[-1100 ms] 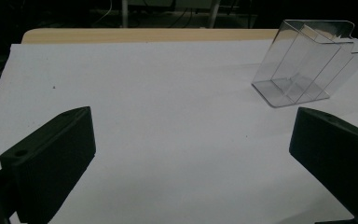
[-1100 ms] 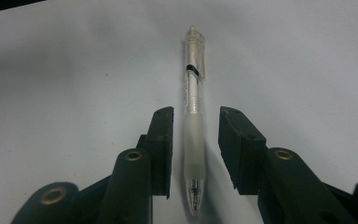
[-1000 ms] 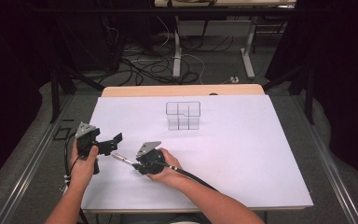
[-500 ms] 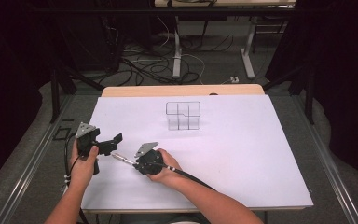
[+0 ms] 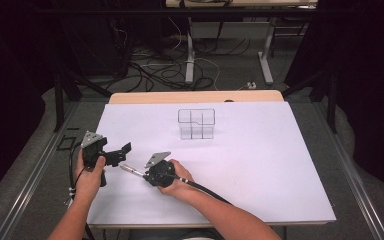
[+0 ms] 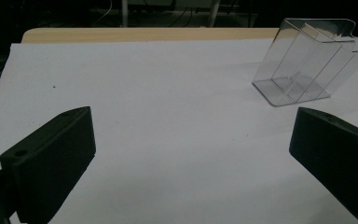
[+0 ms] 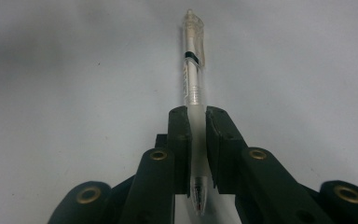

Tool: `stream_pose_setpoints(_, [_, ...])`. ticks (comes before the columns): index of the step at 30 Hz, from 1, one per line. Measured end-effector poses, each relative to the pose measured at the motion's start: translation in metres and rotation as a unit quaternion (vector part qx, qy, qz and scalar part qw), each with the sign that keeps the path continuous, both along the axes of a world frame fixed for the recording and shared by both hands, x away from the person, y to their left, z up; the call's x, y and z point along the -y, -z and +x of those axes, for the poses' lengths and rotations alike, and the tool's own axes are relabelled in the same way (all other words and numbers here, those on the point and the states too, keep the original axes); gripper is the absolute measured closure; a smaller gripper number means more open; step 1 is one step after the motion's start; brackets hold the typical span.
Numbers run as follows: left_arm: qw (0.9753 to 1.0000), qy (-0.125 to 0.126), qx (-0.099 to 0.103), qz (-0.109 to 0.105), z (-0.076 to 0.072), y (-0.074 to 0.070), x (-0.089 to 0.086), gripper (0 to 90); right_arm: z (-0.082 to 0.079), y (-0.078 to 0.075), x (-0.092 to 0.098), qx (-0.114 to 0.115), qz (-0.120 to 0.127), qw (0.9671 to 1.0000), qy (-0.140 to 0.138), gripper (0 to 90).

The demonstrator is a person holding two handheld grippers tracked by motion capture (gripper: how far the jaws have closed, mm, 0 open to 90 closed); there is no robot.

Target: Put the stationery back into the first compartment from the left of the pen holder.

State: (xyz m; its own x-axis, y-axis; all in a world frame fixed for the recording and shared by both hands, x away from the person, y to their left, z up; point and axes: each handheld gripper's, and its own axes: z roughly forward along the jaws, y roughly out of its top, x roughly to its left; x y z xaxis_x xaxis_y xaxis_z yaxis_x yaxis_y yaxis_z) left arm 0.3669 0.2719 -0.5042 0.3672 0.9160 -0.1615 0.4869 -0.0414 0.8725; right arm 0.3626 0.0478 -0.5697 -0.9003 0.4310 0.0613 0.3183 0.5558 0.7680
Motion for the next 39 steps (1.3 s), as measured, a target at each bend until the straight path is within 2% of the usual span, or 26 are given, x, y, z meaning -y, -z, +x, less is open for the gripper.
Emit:
stream_pose_setpoints(1, [1.0,0.0,0.0,0.0,0.0,0.0,0.0,0.2,-0.001,0.0,0.001,-0.008,0.002,0.9999,0.007,80.7])
stream_pose_setpoints(3, [1.0,0.0,0.0,0.001,0.0,0.0,0.0,0.2,0.001,-0.001,0.002,-0.002,0.004,1.0,0.008,80.8])
stream_pose_setpoints(6, [1.0,0.0,0.0,0.003,0.0,0.0,0.0,0.2,0.001,-0.003,0.006,-0.006,0.015,0.9998,0.011,80.8])
stream_pose_setpoints(9, [1.0,0.0,-0.001,0.004,0.0,0.0,0.001,0.2,0.002,-0.006,0.01,-0.004,0.016,0.9998,0.014,80.8])
stream_pose_setpoints(10, [1.0,0.001,-0.001,0.005,-0.001,0.0,0.001,0.2,0.002,-0.008,0.012,-0.01,0.017,0.9997,0.017,80.8])
stream_pose_setpoints(13, [1.0,0.002,0.0,0.007,-0.001,0.0,0.001,0.2,0.003,-0.011,0.019,-0.003,0.018,0.9997,0.017,80.8])
stream_pose_setpoints(14, [1.0,0.002,0.0,0.008,-0.001,0.0,0.001,0.2,0.002,-0.013,0.021,-0.009,0.02,0.9995,0.022,80.8])
stream_pose_setpoints(18, [0.9999,0.004,0.001,0.009,-0.001,-0.001,0.001,0.2,0.002,-0.018,0.034,-0.009,0.017,0.9995,0.024,80.8])
stream_pose_setpoints(19, [1.0,0.002,0.004,0.004,-0.001,-0.001,0.002,0.2,0.004,-0.019,0.037,-0.003,0.018,0.9996,0.02,80.8])
stream_pose_setpoints(20, [1.0,0.003,0.004,0.005,-0.001,-0.001,0.002,0.2,0.002,-0.021,0.041,-0.01,0.017,0.9995,0.026,80.8])
stream_pose_setpoints(22, [1.0,0.004,0.004,0.004,-0.001,-0.001,0.003,0.2,0.003,-0.024,0.049,-0.01,0.021,0.9993,0.029,80.8])
stream_pose_setpoints(30, [0.9993,0.027,0.006,0.023,-0.001,-0.002,0.01,0.2,0.003,-0.039,0.08,-0.018,0.019,0.9991,0.033,80.8])
stream_pose_setpoints(39, [0.9977,0.05,0.007,0.045,-0.002,-0.004,0.019,0.2,0.01,-0.054,0.102,-0.023,0.015,0.9993,0.025,80.8])
